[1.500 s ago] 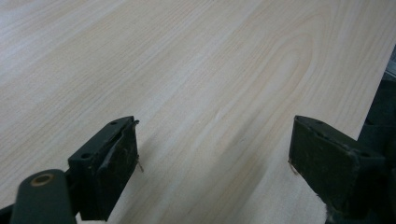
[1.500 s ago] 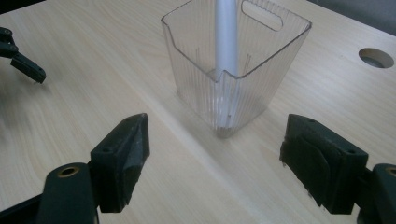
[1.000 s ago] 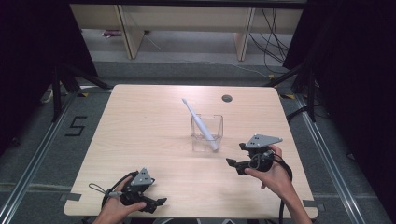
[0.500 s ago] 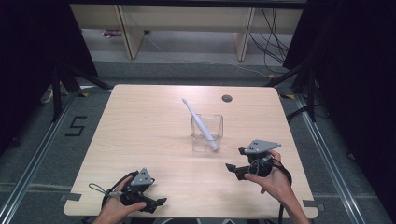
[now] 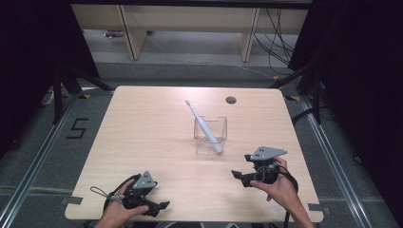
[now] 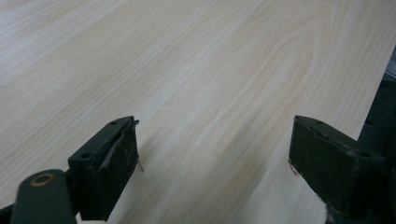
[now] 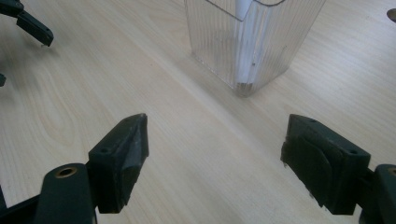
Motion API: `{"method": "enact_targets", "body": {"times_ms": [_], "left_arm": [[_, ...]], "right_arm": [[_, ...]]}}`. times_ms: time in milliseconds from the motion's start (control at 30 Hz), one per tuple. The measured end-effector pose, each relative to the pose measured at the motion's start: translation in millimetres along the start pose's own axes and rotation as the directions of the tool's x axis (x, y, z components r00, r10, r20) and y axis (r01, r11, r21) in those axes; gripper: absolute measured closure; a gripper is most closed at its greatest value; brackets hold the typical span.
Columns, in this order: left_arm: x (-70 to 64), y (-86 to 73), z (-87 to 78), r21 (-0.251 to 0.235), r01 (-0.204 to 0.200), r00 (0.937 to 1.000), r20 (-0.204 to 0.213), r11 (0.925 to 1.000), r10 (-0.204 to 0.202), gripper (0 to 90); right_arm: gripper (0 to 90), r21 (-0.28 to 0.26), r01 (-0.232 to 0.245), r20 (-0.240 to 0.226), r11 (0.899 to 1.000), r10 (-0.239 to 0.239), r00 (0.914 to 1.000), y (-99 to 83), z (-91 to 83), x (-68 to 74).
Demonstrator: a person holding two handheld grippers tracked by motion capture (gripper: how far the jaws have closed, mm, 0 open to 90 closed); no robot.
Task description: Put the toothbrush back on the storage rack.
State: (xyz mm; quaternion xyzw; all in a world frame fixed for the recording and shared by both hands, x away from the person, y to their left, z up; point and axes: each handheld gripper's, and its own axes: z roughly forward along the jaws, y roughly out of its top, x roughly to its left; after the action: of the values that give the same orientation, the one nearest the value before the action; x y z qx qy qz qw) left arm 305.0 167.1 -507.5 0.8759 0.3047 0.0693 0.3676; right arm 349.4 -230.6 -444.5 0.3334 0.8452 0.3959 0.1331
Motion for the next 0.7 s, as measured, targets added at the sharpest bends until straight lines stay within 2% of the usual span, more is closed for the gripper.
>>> {"method": "enact_targets", "body": {"times_ms": [67, 133, 267, 300, 500, 567, 667, 700], "left_arm": [[-0.5, -0.1, 0.0, -0.001, 0.005, 1.0, 0.0, 1.0, -0.005, 15.0], [-0.1, 0.0, 0.0, -0.001, 0.001, 1.0, -0.001, 1.0, -0.001, 15.0], [0.0, 0.0, 0.0, 0.0, -0.001, 1.0, -0.001, 1.0, 0.001, 15.0], [-0.3, 0.1, -0.1, 0.001, -0.001, 1.0, 0.005, 1.0, 0.001, 15.0], [-0.3, 0.0, -0.2, -0.001, 0.001, 1.0, -0.002, 1.0, -0.001, 15.0], [-0.9, 0.0, -0.1, -0.003, 0.006, 1.0, 0.004, 1.0, -0.006, 15.0], [-0.3, 0.1, -0.2, -0.002, 0.001, 1.0, -0.003, 1.0, -0.001, 15.0], [-0.3, 0.0, -0.3, -0.002, 0.001, 1.0, -0.003, 1.0, -0.001, 15.0]], "right_arm": [[22.7, -0.004, 0.015, -0.01, 1.0, -0.015, 0.9998, -2.9, 0.7, -1.0], [22.7, -0.008, -0.001, 0.001, 1.0, 0.001, 1.0, -5.2, 0.0, 0.5], [22.7, -0.007, 0.004, -0.011, 1.0, -0.004, 0.9999, -8.3, -0.2, -0.3], [22.8, -0.001, -0.011, -0.01, 1.0, 0.011, 0.9999, -11.1, -0.9, 0.6], [22.8, -0.011, -0.016, -0.012, 1.0, 0.016, 0.9998, -18.3, -0.4, -0.2], [22.8, -0.006, -0.036, -0.005, 0.999, 0.036, 0.9993, -22.3, -2.8, 1.6], [22.8, -0.013, -0.027, -0.009, 1.0, 0.026, 0.9996, -24.4, -3.1, 0.5], [22.6, -0.012, -0.04, -0.006, 0.999, 0.04, 0.9992, -26.9, -3.6, 1.4]]}}
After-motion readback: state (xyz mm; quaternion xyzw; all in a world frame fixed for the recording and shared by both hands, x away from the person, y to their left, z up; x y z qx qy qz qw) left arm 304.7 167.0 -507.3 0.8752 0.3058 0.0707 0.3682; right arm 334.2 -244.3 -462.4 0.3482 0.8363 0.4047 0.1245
